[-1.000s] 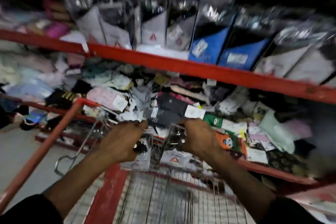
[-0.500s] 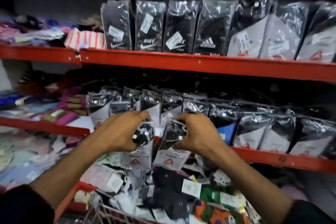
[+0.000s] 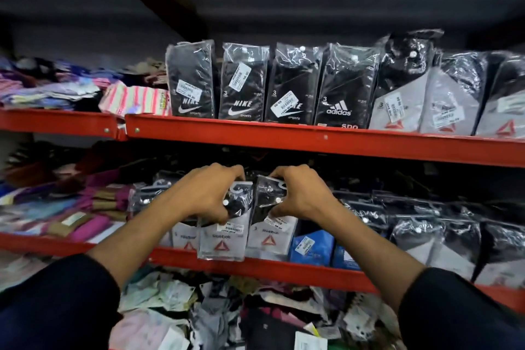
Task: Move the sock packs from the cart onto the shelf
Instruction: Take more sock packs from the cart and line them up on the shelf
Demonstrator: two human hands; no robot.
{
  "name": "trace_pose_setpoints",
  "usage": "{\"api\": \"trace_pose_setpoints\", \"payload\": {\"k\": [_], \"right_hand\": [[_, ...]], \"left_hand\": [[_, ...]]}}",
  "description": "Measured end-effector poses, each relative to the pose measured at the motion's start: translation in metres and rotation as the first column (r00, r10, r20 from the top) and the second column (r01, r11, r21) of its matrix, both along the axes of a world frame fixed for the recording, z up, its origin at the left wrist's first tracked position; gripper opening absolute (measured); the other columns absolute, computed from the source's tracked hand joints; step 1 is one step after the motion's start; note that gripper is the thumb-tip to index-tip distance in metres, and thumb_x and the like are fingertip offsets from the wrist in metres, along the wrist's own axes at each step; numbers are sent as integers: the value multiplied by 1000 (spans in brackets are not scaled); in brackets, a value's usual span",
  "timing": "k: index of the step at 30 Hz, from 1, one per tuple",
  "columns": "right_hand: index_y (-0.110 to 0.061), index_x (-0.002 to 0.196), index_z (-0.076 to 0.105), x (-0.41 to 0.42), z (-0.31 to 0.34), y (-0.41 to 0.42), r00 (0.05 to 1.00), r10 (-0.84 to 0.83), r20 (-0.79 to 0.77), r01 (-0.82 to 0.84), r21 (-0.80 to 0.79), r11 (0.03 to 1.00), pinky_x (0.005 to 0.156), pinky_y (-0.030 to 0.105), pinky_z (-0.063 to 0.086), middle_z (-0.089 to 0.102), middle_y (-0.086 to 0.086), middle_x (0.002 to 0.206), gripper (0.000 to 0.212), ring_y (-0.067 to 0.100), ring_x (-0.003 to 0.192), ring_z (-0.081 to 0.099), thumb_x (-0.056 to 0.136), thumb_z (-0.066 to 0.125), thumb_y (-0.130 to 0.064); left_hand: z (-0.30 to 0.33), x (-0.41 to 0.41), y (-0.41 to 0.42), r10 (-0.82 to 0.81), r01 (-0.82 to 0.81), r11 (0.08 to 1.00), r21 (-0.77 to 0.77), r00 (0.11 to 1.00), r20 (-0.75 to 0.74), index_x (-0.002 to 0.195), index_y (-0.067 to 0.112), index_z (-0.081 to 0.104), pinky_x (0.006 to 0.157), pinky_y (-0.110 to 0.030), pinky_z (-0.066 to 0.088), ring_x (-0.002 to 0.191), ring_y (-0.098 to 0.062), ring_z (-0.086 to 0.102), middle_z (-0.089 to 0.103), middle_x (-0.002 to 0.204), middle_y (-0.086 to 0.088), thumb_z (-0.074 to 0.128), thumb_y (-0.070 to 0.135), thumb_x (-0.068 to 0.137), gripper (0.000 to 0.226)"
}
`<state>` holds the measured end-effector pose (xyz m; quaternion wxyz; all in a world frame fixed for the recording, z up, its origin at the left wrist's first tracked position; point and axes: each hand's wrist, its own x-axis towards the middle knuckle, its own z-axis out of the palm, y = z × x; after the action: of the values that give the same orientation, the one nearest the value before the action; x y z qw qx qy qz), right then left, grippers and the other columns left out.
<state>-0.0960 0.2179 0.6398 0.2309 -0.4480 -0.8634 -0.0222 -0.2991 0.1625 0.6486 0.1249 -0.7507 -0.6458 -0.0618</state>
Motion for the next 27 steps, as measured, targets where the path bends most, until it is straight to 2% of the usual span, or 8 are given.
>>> {"api": "trace_pose_setpoints", "payload": {"k": [3, 8, 11, 15, 20, 23, 25, 27], "right_hand": [[-16, 122, 68, -10, -8, 12, 998, -25, 54, 27, -42, 999, 83, 36, 60, 77, 5, 105, 76, 28, 99, 71, 56, 96, -37], [-8, 112, 68, -20, -23, 27, 987, -58, 149, 70, -77, 995, 75, 37, 57, 71, 8, 92, 65, 31, 93, 70, 61, 95, -36], [-10, 116, 67, -23, -30, 33, 982, -70, 175, 87, -94, 992, 74, 35, 54, 73, 12, 102, 64, 32, 98, 71, 64, 94, -34], [-10, 111, 69, -27, -39, 40, 972, -69, 223, 94, -103, 990, 80, 37, 58, 74, 13, 109, 55, 32, 101, 72, 66, 93, -29], [-10, 119, 63, -24, -49, 40, 967, -84, 240, 87, 2, 996, 80, 38, 57, 72, 13, 115, 55, 34, 105, 70, 72, 86, -26], [-9, 129, 55, -23, -59, 36, 965, -105, 240, 88, 78, 993, 83, 40, 56, 66, 15, 125, 58, 36, 113, 66, 77, 79, -24], [-9, 138, 48, -22, -68, 34, 966, -106, 234, 77, 128, 989, 89, 41, 54, 62, 14, 133, 65, 35, 119, 62, 80, 75, -23], [-8, 150, 36, -22, -76, 34, 969, -102, 225, 66, 160, 985, 101, 41, 50, 55, 12, 144, 78, 33, 129, 55, 84, 73, -25]], "left_hand": [[-2, -2, 8, -8, 8, 1000, -23, 1000, 28, 123, 31, 46, 51, -29, 39, 76, -19, 66, 70, 88, 3, 93, 30, 51, 86], [-5, -5, 19, -18, 19, 1000, -6, 998, 52, 120, 33, 46, 49, -30, 41, 73, -18, 65, 65, 82, 7, 92, 30, 50, 84], [-6, -6, 28, -26, 25, 1000, 16, 998, 52, 122, 31, 46, 60, -36, 55, 76, -21, 67, 68, 89, 3, 90, 25, 51, 83], [-14, -7, 42, -40, 38, 999, 27, 998, 56, 126, 27, 45, 62, -35, 54, 78, -23, 67, 69, 91, 0, 88, 19, 54, 84], [-33, -10, 61, -35, 37, 999, -23, 996, 77, 132, 23, 44, 74, -42, 59, 96, -28, 67, 67, 111, -5, 91, 16, 57, 88], [-47, -12, 73, -48, 55, 997, -56, 992, 116, 137, 19, 45, 85, -38, 56, 111, -28, 60, 53, 128, -6, 93, 17, 59, 91], [-54, -14, 79, -56, 70, 994, -85, 986, 156, 140, 17, 47, 94, -36, 53, 118, -29, 56, 47, 132, -9, 95, 18, 60, 93], [-58, -16, 83, -64, 82, 992, -100, 982, 175, 142, 16, 47, 103, -32, 46, 126, -29, 52, 48, 137, -10, 96, 20, 61, 95]]}}
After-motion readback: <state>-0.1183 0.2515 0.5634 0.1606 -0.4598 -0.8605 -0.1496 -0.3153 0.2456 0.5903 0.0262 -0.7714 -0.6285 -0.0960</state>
